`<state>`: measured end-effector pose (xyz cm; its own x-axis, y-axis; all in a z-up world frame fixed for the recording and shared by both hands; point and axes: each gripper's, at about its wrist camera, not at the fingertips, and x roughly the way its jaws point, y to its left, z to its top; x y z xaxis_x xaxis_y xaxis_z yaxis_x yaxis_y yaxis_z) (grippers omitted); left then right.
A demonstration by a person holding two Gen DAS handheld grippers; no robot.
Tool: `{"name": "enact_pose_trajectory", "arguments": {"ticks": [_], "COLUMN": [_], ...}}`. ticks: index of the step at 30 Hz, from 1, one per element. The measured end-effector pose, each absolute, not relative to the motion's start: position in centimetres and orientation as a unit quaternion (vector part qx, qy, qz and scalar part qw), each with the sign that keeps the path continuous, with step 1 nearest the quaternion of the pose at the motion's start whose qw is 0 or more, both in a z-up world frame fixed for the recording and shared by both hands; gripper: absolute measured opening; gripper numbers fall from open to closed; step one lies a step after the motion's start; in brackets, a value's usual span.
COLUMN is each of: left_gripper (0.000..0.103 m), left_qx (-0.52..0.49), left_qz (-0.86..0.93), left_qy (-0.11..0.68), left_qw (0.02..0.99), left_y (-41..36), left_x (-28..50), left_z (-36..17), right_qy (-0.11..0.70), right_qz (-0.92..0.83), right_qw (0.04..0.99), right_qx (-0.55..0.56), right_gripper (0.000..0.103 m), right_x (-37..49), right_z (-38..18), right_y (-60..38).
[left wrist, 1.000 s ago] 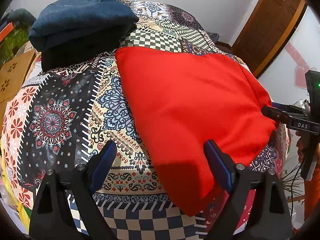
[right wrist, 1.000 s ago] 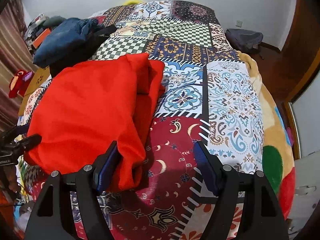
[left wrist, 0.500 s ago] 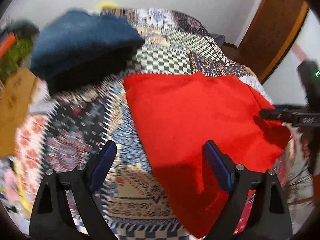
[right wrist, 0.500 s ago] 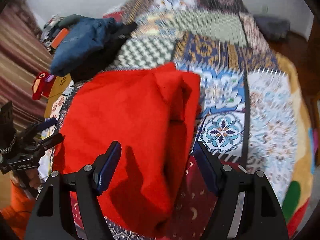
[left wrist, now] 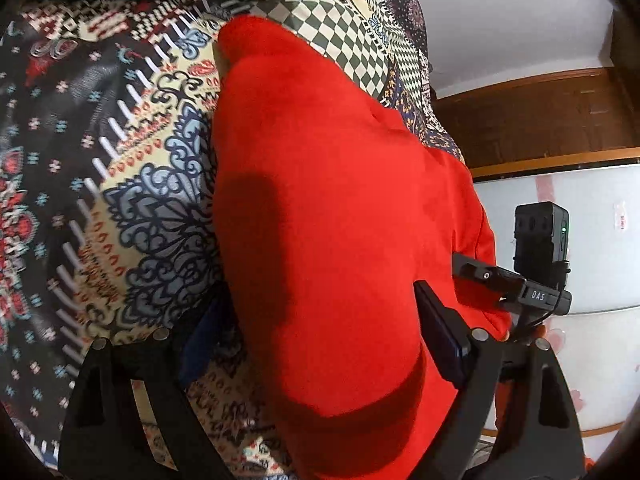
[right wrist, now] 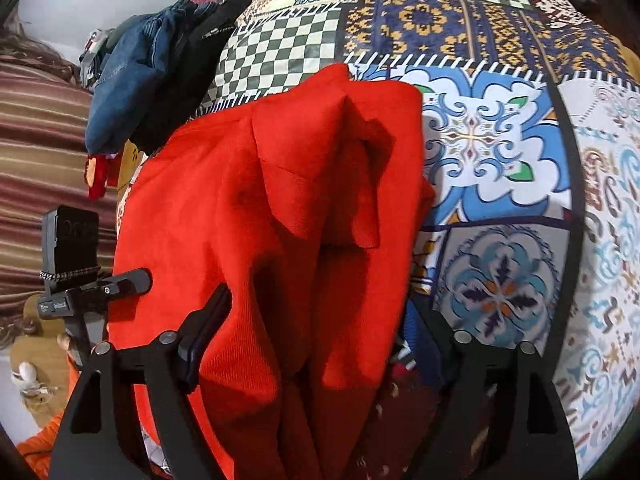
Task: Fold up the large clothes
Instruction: 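Grasp the folded jacket with the left gripper while the right gripper grasps it too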
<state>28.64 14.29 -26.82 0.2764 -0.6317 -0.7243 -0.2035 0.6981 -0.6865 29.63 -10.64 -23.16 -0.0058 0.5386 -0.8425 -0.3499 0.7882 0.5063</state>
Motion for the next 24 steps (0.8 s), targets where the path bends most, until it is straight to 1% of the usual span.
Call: {"name": "enact_pose_trajectory", "arguments": {"ticks": [2, 6, 8, 9, 10, 11, 12, 13, 14, 15, 16, 17, 18, 21, 24], "left_gripper": [0.089, 0.089, 0.089, 0.088, 0.086, 0.083, 0.078, 0.076, 0.07, 0.063, 0.059, 0.052, 0.047, 0.04, 0.037], "left_qx": [-0.361, -0.363, -0.361, -0.36, -0.358, -0.356, -0.353, -0.35, -0.349, -0.346, -0.342, -0.333, -0.325, -0.3, -0.288], "left_qz": [-0.155, -0.162, -0.164, -0.164, -0.164, -0.164, -0.163, -0.165, -0.166, -0.167, -0.167, -0.168, -0.169, -0.169, -0.169], "left_qy": [0.579, 0.577, 0.577, 0.577, 0.576, 0.575, 0.573, 0.571, 0.569, 0.566, 0.564, 0.558, 0.556, 0.547, 0.534], "left_qw": [0.715, 0.713, 0.714, 0.715, 0.716, 0.718, 0.721, 0.724, 0.726, 0.729, 0.733, 0.741, 0.746, 0.763, 0.777], "left_y": [14.0, 13.6, 13.6, 13.5, 13.3, 13.3, 13.2, 13.2, 13.5, 13.4, 13.6, 13.7, 13.7, 13.3, 13.5], "left_x": [28.8, 29.2, 29.1, 29.2, 29.3, 29.3, 29.1, 29.0, 28.7, 28.5, 28.1, 27.6, 27.4, 27.0, 26.9], "left_z": [-27.0, -27.1, -26.9, -26.8, -26.8, -26.7, -26.5, -26.3, -26.1, -25.8, -25.4, -24.8, -24.4, -22.5, -20.1], "right_qy": [0.635, 0.632, 0.631, 0.63, 0.631, 0.636, 0.638, 0.64, 0.644, 0.647, 0.65, 0.651, 0.649, 0.629, 0.601], "right_qz": [0.318, 0.318, 0.321, 0.325, 0.332, 0.335, 0.334, 0.337, 0.342, 0.344, 0.345, 0.346, 0.349, 0.361, 0.377], "right_qw": [0.7, 0.701, 0.699, 0.696, 0.691, 0.683, 0.679, 0.675, 0.665, 0.657, 0.649, 0.644, 0.644, 0.659, 0.678], "right_qx": [0.076, 0.091, 0.102, 0.109, 0.118, 0.132, 0.14, 0.149, 0.164, 0.177, 0.191, 0.203, 0.206, 0.2, 0.19], "right_gripper": [0.084, 0.084, 0.079, 0.075, 0.064, 0.059, 0.056, 0.047, 0.037, 0.034, 0.03, 0.026, 0.025, 0.022, 0.021], "right_x": [29.8, 30.1, 30.3, 30.4, 30.5, 30.5, 30.6, 30.6, 30.5, 30.5, 30.4, 30.2, 30.0, 29.3, 28.7], "right_z": [-23.5, -23.9, -23.8, -23.8, -23.8, -23.9, -24.0, -24.0, -24.1, -24.2, -24.3, -24.1, -23.8, -21.7, -18.6], "right_y": [-10.2, -9.5, -9.5, -9.6, -9.7, -9.9, -10.0, -10.1, -10.1, -10.2, -10.4, -10.4, -10.4, -9.9, -9.1]}}
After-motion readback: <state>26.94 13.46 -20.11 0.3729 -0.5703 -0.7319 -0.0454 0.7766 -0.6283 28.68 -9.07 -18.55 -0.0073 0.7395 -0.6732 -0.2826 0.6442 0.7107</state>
